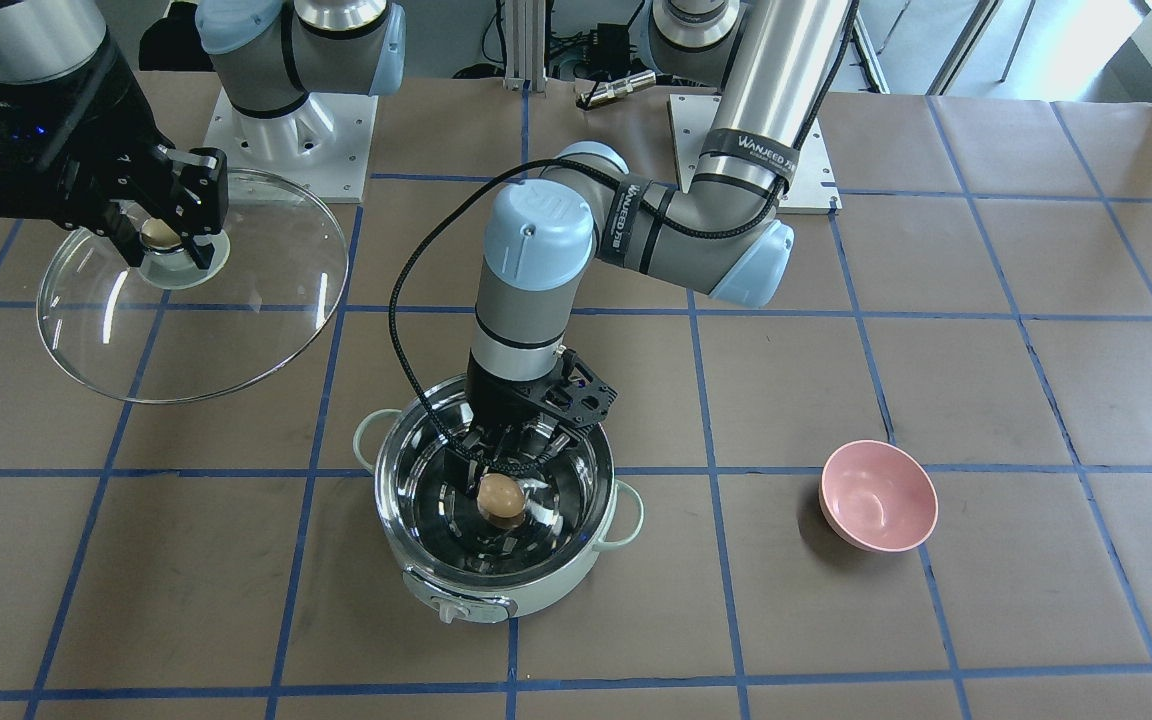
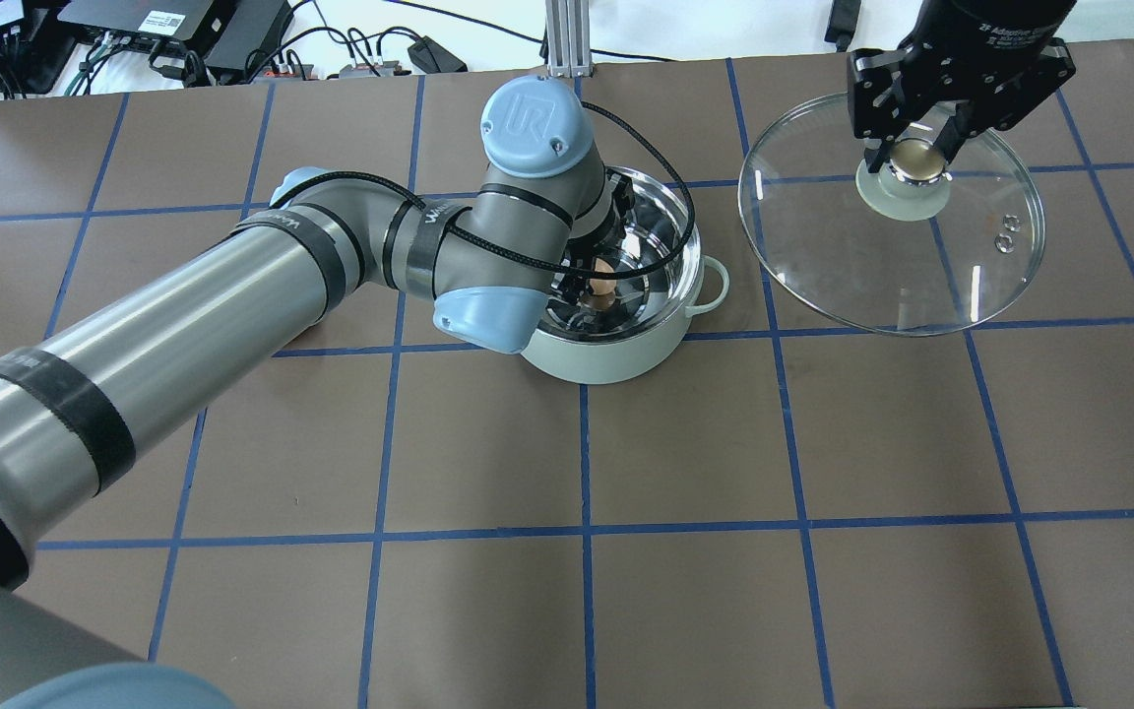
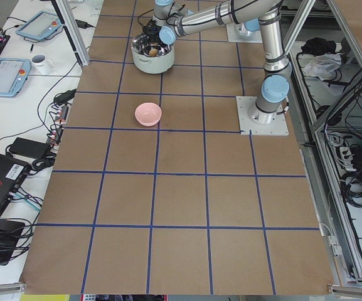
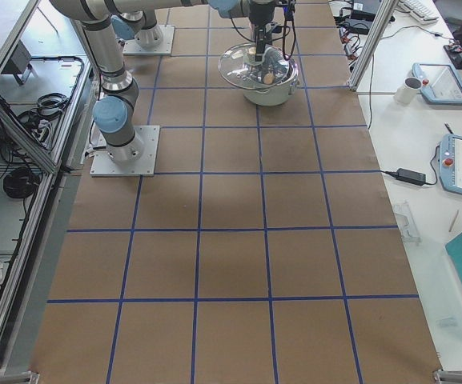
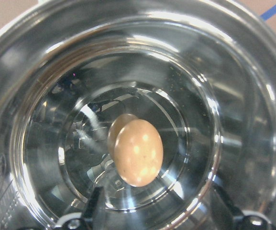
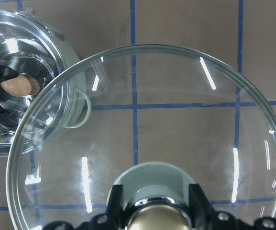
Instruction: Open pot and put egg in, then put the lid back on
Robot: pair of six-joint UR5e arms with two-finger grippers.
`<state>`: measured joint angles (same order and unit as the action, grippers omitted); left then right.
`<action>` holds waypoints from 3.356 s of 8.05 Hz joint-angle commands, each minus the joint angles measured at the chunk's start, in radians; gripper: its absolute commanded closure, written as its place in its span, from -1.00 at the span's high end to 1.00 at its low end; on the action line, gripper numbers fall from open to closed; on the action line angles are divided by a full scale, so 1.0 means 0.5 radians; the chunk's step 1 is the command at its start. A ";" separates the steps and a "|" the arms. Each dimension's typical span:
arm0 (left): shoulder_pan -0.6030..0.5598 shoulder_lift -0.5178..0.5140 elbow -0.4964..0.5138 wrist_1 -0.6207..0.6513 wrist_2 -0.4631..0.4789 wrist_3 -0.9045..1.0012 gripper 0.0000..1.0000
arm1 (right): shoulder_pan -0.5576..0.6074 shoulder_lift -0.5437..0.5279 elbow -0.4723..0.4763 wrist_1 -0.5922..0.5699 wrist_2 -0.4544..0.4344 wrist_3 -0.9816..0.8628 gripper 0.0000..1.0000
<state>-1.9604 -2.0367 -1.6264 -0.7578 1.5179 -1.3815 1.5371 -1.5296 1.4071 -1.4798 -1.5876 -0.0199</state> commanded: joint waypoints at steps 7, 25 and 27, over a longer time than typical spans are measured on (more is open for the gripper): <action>0.671 0.772 0.031 -0.782 0.238 1.552 1.00 | 0.487 0.552 -0.197 -0.448 -0.086 0.593 -0.16; 0.819 0.981 -0.008 -1.470 0.201 2.751 1.00 | 0.773 0.890 -0.219 -0.691 -0.071 0.862 -0.18; 0.822 0.981 -0.011 -1.464 0.177 2.769 1.00 | 0.773 0.893 -0.219 -0.713 -0.074 0.825 -0.18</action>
<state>-1.5522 -1.5462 -1.6314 -1.4905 1.6128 -0.0039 1.9229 -1.0848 1.2972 -1.8281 -1.6230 0.4113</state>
